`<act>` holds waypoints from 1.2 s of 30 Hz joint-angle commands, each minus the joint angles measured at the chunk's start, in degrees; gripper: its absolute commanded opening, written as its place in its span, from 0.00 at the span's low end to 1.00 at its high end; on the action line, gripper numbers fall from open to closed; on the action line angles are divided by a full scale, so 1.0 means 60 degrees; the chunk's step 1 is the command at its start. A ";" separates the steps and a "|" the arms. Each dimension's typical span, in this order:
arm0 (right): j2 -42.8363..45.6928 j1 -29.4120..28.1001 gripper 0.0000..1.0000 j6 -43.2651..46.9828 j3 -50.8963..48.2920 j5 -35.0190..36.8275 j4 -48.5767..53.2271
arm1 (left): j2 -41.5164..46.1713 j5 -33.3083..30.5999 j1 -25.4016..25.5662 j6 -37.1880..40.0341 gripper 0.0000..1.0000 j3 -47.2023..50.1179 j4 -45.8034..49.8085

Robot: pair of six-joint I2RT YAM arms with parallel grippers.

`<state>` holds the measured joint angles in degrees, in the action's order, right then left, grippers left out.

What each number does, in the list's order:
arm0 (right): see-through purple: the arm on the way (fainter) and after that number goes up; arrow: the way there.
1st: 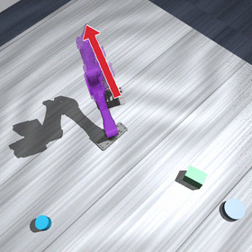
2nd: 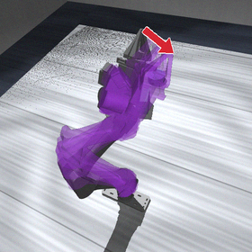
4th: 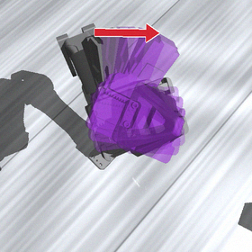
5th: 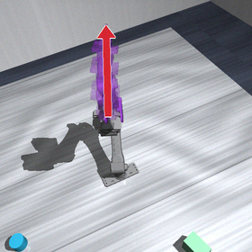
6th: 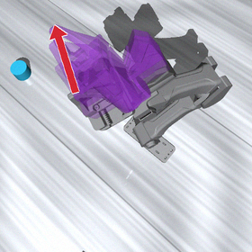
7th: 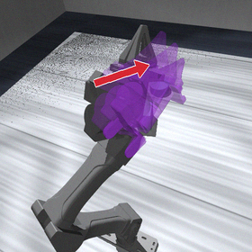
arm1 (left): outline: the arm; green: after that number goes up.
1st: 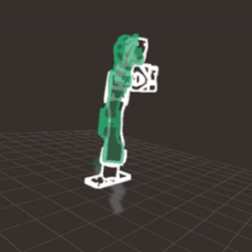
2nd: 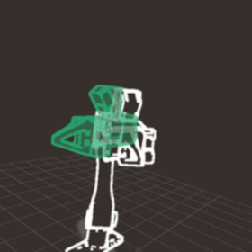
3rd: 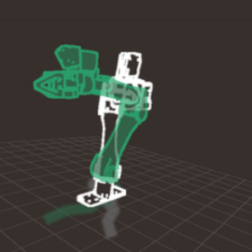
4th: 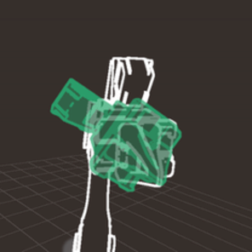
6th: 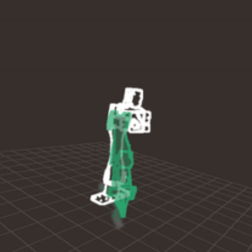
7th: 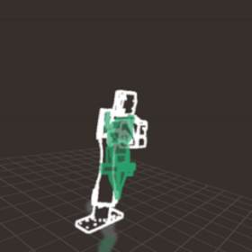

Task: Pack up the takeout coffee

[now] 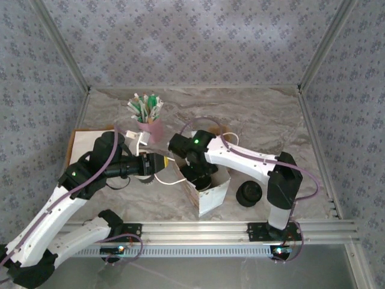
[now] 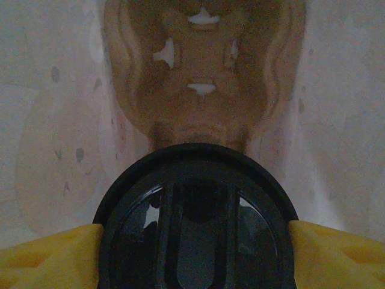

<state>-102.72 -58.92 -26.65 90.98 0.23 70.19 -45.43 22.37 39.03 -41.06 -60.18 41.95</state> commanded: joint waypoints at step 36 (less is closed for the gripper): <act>-0.0473 0.0089 0.80 0.0330 0.0028 -0.0159 0.0269 | -0.0136 -0.0960 0.0012 0.0113 0.27 -0.0035 0.0324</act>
<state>-106.13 -57.91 -23.55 92.75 -0.16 69.47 -46.57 17.10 39.00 -40.82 -60.16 43.48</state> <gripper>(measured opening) 0.802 0.267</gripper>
